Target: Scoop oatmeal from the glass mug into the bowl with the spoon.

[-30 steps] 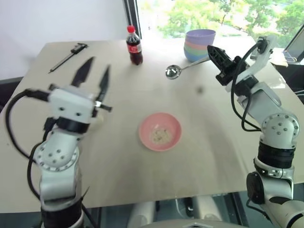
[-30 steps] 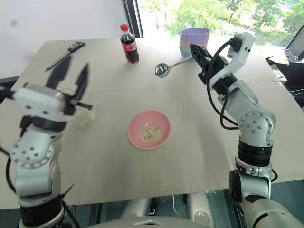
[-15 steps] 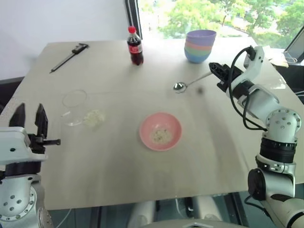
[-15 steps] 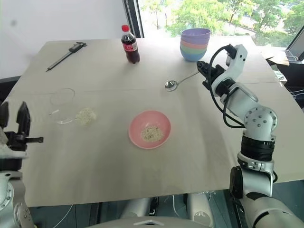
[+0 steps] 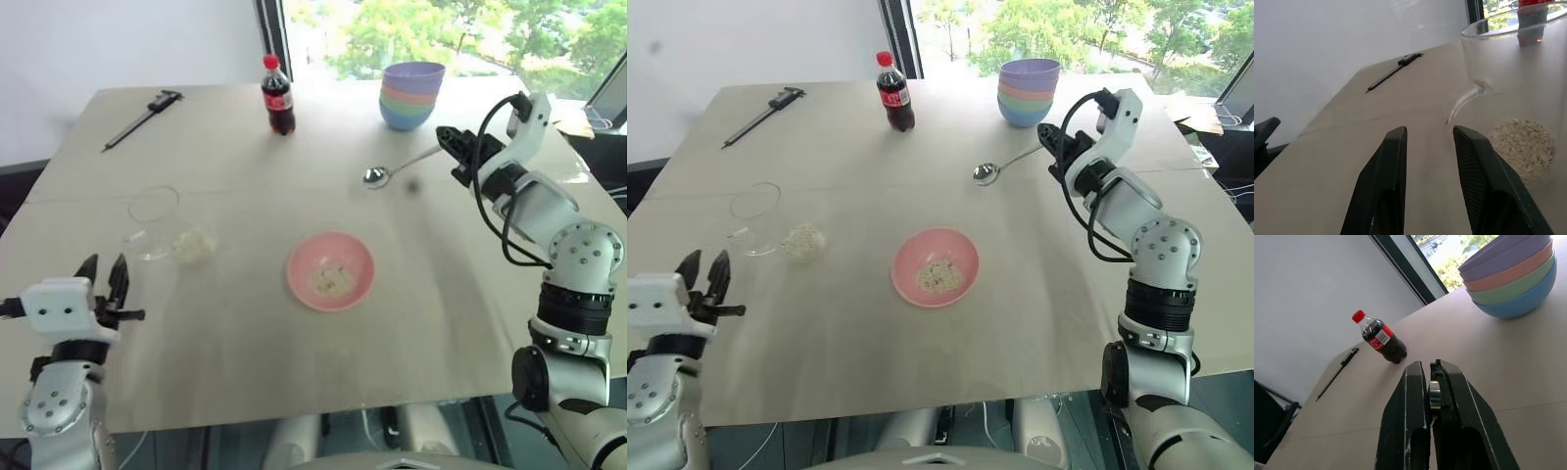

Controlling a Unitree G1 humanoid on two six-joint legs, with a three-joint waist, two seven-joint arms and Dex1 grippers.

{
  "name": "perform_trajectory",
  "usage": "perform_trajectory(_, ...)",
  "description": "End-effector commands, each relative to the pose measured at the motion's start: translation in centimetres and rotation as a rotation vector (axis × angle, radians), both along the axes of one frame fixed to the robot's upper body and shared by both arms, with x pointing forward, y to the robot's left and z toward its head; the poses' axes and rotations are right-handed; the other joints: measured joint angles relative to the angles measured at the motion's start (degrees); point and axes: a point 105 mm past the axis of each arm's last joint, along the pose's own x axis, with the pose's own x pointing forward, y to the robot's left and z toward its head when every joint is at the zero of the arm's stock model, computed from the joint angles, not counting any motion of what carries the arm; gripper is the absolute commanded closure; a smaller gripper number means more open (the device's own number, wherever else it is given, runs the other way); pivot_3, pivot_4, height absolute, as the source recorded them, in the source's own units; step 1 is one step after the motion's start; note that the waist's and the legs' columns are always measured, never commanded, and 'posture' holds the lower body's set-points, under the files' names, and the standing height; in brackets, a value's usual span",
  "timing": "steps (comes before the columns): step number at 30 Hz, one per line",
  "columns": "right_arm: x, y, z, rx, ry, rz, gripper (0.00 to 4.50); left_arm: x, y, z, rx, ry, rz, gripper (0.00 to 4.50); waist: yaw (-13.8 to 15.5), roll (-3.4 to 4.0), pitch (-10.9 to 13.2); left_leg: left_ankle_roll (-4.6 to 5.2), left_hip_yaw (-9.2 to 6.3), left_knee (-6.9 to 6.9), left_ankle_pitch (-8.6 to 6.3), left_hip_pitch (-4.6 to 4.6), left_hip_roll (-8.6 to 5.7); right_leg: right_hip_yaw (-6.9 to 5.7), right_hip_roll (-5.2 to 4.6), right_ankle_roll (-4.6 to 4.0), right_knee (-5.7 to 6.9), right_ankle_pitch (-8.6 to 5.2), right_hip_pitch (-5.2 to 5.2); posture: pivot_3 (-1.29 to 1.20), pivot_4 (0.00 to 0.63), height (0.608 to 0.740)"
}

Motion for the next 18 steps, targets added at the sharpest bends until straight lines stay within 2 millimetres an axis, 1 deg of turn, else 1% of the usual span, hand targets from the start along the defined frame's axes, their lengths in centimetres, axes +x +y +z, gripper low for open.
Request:
perform_trajectory(1,-0.6,-0.6,2.2,0.019,-0.087,-0.020,4.50,0.6,0.0,0.5,0.018,-0.024,-0.010,2.97,0.0,0.00,0.0,0.00,0.00,0.00,0.00,-0.01,0.00,0.00,0.00,0.00,0.00,0.00,-0.01,0.00,0.150,0.740)
perform_trajectory(6,-0.7,-0.6,2.3,0.016,-0.096,-0.015,4.50,1.6,0.6,0.5,0.013,-0.048,0.026,2.97,-0.1,0.01,0.0,0.01,0.05,-0.01,-0.01,-0.01,0.03,0.03,0.00,0.00,0.00,0.00,-0.04,0.00,0.150,0.740)
perform_trajectory(18,-0.8,-0.5,2.0,-0.002,-0.099,-0.014,4.50,2.6,0.7,0.0,-0.017,-0.034,0.021,2.97,-0.1,0.01,0.0,0.04,0.05,-0.01,-0.03,-0.03,0.03,0.04,-0.06,0.00,-0.02,0.00,-0.05,0.00,0.150,0.740)
